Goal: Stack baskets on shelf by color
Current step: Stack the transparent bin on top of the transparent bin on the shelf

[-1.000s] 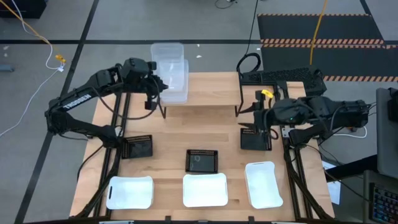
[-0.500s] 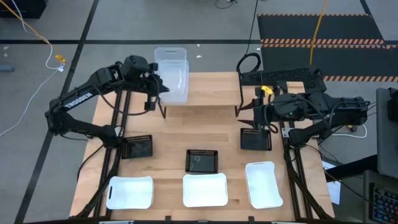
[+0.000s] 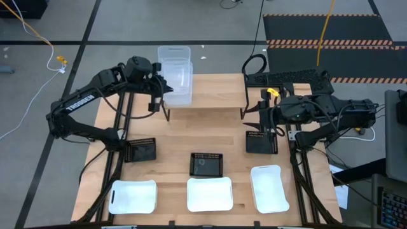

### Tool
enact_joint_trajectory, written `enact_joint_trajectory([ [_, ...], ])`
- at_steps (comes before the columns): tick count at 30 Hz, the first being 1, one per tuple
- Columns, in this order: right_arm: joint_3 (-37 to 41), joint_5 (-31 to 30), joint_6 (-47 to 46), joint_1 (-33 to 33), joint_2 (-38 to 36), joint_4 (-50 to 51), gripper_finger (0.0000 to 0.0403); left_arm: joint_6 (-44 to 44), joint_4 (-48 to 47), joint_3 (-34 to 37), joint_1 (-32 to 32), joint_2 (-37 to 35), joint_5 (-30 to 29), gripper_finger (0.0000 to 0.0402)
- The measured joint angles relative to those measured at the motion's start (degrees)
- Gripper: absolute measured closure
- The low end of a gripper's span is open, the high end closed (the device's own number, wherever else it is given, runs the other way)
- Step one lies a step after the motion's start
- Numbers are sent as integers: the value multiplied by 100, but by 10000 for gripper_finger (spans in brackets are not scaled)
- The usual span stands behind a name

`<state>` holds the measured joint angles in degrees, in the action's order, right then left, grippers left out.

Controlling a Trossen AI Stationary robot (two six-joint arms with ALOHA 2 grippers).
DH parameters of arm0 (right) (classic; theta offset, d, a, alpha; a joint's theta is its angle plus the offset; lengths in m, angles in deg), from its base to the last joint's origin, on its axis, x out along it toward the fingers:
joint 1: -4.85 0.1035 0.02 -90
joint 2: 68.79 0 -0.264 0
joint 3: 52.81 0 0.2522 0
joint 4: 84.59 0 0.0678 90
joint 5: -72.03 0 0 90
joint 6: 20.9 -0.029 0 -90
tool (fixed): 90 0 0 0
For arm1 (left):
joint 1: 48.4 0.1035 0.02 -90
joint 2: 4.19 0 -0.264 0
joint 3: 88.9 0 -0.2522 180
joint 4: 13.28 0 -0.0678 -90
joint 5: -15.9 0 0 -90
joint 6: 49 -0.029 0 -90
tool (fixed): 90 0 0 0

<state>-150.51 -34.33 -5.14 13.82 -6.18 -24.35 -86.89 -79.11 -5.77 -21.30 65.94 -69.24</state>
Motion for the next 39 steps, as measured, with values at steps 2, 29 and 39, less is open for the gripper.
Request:
enact_joint_trajectory([
  [2,0,-3,17,0,0,0,234,-15,1,0,0,0,-7,395],
  [29,435,0,-45,2,-21,-85,234,1176,211,107,181,553,157,352],
  [39,845,-20,-420,1,-54,-431,234,1282,-667,104,337,539,-529,231],
])
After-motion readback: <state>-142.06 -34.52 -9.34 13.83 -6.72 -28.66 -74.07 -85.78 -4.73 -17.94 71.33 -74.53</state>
